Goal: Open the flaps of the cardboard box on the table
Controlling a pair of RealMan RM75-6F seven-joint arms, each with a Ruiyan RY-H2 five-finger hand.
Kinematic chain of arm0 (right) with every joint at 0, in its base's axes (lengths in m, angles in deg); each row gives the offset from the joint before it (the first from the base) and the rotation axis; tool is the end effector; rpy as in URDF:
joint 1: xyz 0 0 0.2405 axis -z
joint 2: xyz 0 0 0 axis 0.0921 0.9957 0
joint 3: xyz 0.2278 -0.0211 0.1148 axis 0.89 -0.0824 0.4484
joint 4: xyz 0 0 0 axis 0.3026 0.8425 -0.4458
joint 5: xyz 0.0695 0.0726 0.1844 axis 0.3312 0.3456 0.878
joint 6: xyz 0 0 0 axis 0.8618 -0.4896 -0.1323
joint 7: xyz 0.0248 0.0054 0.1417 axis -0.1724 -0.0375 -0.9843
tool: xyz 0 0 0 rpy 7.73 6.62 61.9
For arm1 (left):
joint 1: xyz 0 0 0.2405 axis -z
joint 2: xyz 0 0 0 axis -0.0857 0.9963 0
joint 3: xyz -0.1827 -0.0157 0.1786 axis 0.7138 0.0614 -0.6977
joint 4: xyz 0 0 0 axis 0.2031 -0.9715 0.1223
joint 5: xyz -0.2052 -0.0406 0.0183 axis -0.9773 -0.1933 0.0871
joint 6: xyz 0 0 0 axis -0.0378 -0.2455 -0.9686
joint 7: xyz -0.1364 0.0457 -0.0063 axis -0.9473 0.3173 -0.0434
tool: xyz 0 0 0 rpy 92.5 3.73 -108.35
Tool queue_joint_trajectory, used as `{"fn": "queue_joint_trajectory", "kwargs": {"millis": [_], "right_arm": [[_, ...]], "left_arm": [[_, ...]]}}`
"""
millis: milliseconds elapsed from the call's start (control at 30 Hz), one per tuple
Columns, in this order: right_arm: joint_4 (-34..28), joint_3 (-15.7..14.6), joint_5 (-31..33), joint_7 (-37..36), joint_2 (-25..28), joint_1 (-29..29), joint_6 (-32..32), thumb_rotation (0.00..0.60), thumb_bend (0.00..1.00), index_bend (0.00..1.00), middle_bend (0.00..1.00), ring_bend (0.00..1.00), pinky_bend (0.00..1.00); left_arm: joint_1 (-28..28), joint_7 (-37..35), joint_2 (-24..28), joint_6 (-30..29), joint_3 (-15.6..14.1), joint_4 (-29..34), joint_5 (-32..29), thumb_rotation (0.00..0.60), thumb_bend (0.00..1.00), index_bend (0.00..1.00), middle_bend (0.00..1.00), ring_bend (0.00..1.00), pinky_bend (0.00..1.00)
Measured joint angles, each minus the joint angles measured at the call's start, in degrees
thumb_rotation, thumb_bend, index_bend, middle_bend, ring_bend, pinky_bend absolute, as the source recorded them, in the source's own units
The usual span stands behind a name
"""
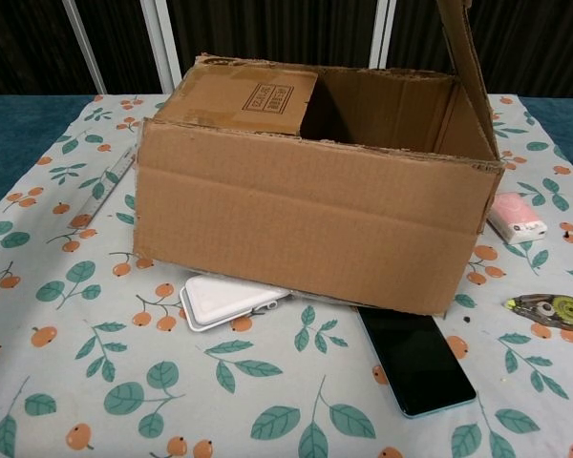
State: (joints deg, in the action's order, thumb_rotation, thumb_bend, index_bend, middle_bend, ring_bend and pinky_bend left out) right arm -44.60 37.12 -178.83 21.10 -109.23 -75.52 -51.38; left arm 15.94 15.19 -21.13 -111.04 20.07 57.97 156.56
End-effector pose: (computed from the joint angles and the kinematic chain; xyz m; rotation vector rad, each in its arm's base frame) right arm -0.0245 -0.4055 0.1709 2.2450 0.3912 0.4052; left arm -0.2874 0.2351 0.1524 -1.1812 -1.0703 -1.0663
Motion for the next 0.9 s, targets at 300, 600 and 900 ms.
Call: {"fn": "queue_joint_trajectory", "kwargs": {"millis": [300, 600, 900], "right_arm": [[-0.57, 0.81, -0.01, 0.63, 2.19, 0.9, -0.36, 0.6, 1.0, 0.49, 0.35, 0.28, 0.27], [-1.21, 1.1, -0.18, 0.43, 4.57, 1.91, 0.45, 0.6, 1.0, 0.49, 0.35, 0.28, 0.27], [-1.82, 0.93, -0.7, 0.1, 7.47, 4.07, -0.07, 0.6, 1.0, 0.49, 0.35, 0.28, 0.27]], "left_arm": [[0.01, 0.16, -0.04, 0.13, -0.06, 0.11, 0.07, 0.6, 0.13, 0.02, 0.0, 0.0, 0.17], [-0.05, 0.08, 0.02, 0.09, -0.01, 0.23, 0.07, 0.6, 0.13, 0.02, 0.0, 0.0, 0.17], [-0.1, 0.35, -0.01, -0.05, -0.18, 0.28, 0.49, 0.6, 0.13, 0.02, 0.0, 0.0, 0.17]]}}
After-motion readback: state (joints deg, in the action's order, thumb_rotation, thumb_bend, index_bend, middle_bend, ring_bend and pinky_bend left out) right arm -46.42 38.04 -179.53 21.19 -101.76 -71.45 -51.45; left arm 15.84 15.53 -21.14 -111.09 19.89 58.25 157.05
